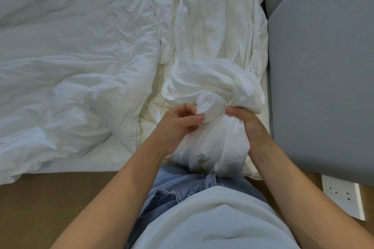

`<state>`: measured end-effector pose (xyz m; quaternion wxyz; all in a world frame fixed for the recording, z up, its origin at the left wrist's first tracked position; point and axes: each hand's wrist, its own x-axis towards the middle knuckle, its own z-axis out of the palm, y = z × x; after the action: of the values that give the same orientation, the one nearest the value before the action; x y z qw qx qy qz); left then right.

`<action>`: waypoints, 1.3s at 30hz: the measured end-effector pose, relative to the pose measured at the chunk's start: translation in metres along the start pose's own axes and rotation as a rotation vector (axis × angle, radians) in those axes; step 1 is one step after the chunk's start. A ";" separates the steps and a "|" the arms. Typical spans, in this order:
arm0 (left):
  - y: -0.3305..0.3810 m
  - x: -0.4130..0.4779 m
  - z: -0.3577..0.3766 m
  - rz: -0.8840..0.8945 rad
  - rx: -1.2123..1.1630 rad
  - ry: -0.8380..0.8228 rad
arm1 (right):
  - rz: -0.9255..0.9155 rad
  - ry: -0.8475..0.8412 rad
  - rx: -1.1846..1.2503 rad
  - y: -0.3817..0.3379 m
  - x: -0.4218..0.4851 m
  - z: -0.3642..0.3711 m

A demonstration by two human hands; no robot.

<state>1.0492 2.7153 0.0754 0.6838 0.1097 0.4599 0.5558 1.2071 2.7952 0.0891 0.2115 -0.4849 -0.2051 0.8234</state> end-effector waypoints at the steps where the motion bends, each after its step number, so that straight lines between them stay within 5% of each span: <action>1: 0.002 0.000 -0.002 0.003 0.033 -0.014 | -0.011 -0.009 -0.004 0.000 -0.001 -0.001; 11: 0.009 0.009 0.012 0.042 0.533 0.170 | 0.006 0.019 -0.147 -0.002 -0.003 0.006; 21: -0.011 -0.006 0.002 0.038 -0.128 0.205 | -0.035 0.078 -0.162 0.005 -0.006 0.003; 39: -0.022 0.001 -0.003 0.077 0.282 0.201 | 0.017 -0.046 0.024 0.016 -0.013 -0.007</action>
<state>1.0612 2.7077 0.0587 0.5904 0.1658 0.5947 0.5198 1.2162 2.7759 0.0865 0.2054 -0.4653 -0.1959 0.8384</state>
